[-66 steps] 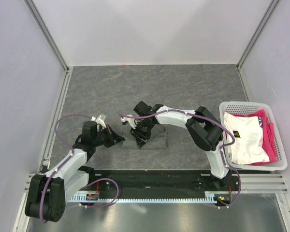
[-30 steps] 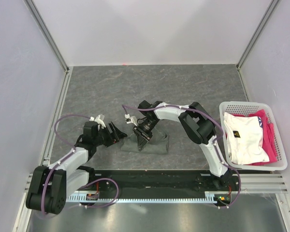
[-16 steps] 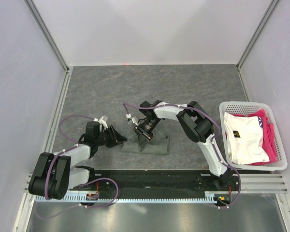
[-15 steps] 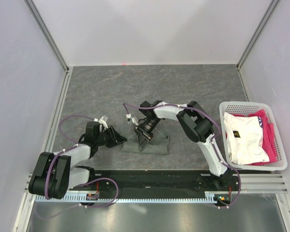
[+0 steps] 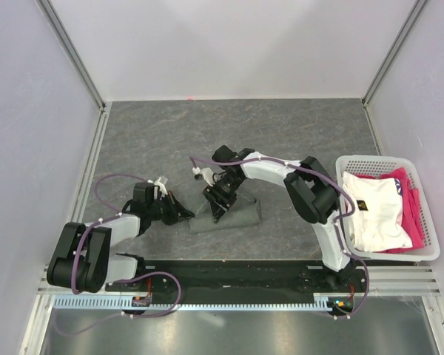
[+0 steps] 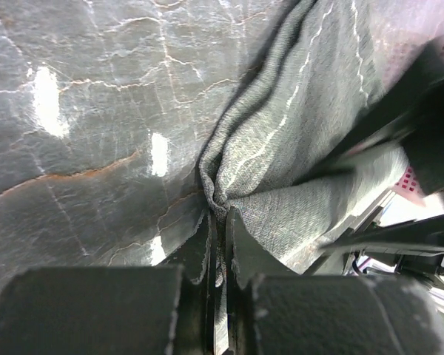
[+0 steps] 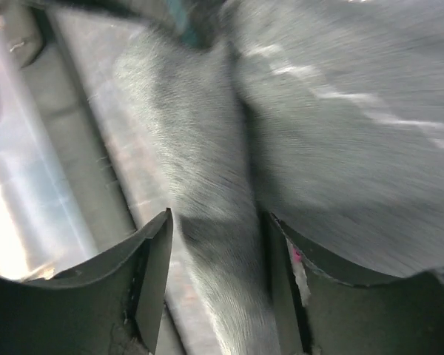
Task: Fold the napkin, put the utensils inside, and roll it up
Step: Roll the napkin with the utensil
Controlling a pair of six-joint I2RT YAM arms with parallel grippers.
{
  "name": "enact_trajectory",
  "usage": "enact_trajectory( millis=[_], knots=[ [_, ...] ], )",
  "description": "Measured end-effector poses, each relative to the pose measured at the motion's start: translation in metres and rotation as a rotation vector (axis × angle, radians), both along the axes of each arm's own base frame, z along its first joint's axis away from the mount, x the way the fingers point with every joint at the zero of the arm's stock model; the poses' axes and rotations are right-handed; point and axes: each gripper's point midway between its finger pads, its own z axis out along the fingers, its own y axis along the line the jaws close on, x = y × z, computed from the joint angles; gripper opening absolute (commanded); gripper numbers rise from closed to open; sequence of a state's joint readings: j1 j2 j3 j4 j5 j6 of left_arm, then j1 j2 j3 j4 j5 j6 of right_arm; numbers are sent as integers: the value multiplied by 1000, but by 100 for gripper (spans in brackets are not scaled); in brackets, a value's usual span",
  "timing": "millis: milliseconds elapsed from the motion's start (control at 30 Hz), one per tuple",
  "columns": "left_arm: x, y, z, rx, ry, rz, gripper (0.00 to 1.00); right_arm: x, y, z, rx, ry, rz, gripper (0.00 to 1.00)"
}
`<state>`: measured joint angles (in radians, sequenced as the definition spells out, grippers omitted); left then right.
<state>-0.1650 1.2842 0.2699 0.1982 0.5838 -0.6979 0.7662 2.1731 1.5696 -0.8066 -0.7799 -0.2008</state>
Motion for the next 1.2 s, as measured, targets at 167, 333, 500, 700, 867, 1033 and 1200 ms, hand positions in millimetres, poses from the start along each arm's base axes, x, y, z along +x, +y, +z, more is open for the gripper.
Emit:
enact_trajectory(
  millis=[167, 333, 500, 700, 867, 1033, 1200],
  knots=[
    [1, 0, -1, 3, 25, -2, 2, 40, -7, 26, 1, -278, -82, 65],
    [0, 0, -1, 5, 37, -2, 2, 52, -20, 53, 7, -499, -141, 70],
    [2, -1, -1, 13, 70, -5, 2, 13, -24, 54, -46, -771, -46, 71],
    [6, -1, -2, 24, 112, -10, 2, -21, -16, 39, -83, -982, 92, 70],
    [8, -1, -3, 27, 132, -13, 2, -10, -15, 27, -134, -1068, 109, 70],
    [8, -2, -3, 25, 141, -18, 2, -3, -16, 9, -182, -1091, 142, 70],
    [8, -3, -3, 20, 144, -28, 2, 0, -14, -1, -198, -1091, 167, 65]
  ],
)
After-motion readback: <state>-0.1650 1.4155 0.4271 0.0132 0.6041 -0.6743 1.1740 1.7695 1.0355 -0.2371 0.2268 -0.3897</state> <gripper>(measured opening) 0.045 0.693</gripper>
